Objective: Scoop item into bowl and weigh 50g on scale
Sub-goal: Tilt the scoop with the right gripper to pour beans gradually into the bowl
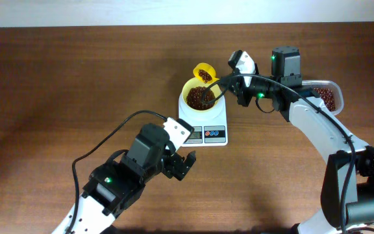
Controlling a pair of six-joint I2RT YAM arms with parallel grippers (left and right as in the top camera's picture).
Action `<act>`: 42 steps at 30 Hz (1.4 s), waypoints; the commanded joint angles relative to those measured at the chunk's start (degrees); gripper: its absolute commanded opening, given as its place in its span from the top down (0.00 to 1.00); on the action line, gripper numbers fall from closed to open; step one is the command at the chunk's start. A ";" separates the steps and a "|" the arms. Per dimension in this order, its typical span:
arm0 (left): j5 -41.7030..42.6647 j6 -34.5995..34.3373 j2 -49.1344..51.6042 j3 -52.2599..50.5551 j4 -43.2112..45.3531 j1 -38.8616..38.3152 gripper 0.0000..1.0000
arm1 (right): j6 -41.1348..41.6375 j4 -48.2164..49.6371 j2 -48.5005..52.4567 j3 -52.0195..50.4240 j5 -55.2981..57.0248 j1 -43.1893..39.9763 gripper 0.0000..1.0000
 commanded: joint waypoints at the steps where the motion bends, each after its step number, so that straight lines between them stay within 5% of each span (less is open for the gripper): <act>1: 0.42 1.09 0.09 -0.35 0.09 -0.28 0.01 | -0.63 0.17 0.17 0.33 0.04 0.15 0.96; 42: 0.42 1.09 0.09 -0.35 0.09 -0.28 0.01 | -8.17 -0.24 0.17 0.33 1.53 0.07 0.96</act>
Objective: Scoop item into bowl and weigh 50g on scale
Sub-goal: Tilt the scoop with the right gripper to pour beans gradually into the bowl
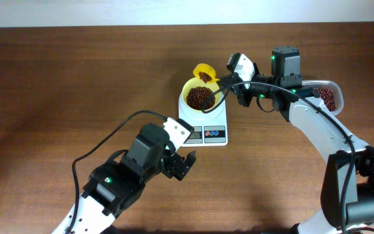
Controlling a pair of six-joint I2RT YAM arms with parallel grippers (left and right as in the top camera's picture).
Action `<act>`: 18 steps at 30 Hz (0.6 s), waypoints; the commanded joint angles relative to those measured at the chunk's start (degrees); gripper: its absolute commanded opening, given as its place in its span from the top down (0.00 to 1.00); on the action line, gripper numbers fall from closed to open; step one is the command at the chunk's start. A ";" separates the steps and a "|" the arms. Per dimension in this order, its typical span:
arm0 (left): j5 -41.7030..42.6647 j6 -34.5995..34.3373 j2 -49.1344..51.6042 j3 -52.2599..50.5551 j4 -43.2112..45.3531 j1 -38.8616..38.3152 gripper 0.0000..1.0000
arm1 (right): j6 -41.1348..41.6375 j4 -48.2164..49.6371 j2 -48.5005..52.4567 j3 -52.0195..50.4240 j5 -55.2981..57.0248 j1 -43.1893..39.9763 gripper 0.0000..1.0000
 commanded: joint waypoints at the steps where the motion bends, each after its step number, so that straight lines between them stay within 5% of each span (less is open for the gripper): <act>1: 0.42 1.09 0.09 -0.35 0.09 -0.28 0.01 | -0.63 -0.04 0.17 0.33 0.50 0.07 0.96; 18: 0.42 1.09 0.09 -0.35 0.09 -0.28 0.01 | -4.02 0.20 0.17 0.33 0.28 0.11 0.96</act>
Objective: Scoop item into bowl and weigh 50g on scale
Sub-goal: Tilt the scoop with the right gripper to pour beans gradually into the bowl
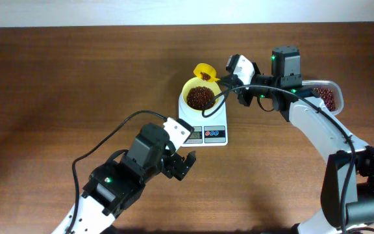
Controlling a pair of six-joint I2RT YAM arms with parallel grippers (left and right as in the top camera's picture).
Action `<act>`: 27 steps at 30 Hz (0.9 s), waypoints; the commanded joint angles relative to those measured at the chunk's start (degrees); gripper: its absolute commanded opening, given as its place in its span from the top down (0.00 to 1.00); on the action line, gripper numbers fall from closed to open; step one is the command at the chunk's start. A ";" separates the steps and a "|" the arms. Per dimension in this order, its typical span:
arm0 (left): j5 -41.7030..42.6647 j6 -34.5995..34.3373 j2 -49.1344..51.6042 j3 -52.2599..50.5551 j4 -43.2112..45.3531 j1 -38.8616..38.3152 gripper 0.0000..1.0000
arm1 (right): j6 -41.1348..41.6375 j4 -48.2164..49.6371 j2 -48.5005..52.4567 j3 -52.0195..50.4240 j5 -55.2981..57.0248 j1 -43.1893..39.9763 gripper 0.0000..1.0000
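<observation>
A yellow bowl [200, 97] heaped with red-brown beans stands on the white scale [204, 120]. Just behind the bowl's far rim a yellow scoop [204, 69] is tipped, with only a few beans showing in it. My right gripper [228, 79] is shut on the scoop's handle, to the right of the bowl. Below and left of the scale, my left gripper [184, 164] rests low over the table, open and holding nothing. The scale's display is too small to read.
A clear tub [328, 97] holding more red beans stands at the right, partly under my right arm. A black cable loops from the left arm across the table near the scale's front left corner.
The scoop has shifted slightly back and up at the bowl's far rim, and fewer beans show in it. The left arm has not moved.
The scoop was held at the bowl's far rim with beans in it, and the bowl was full of beans on the scale. It stayed there, and now it sits a little higher and nearly emptied. The left gripper remained open beside the scale throughout.
</observation>
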 commanded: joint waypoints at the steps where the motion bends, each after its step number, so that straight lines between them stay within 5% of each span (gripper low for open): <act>1: 0.42 1.09 0.09 -0.35 0.09 -0.28 0.01 | -0.20 0.02 0.17 0.33 -0.15 0.11 0.96; 27: 0.42 1.09 0.09 -0.35 0.09 -0.28 0.01 | -6.64 -0.22 0.17 0.33 -0.13 0.11 0.96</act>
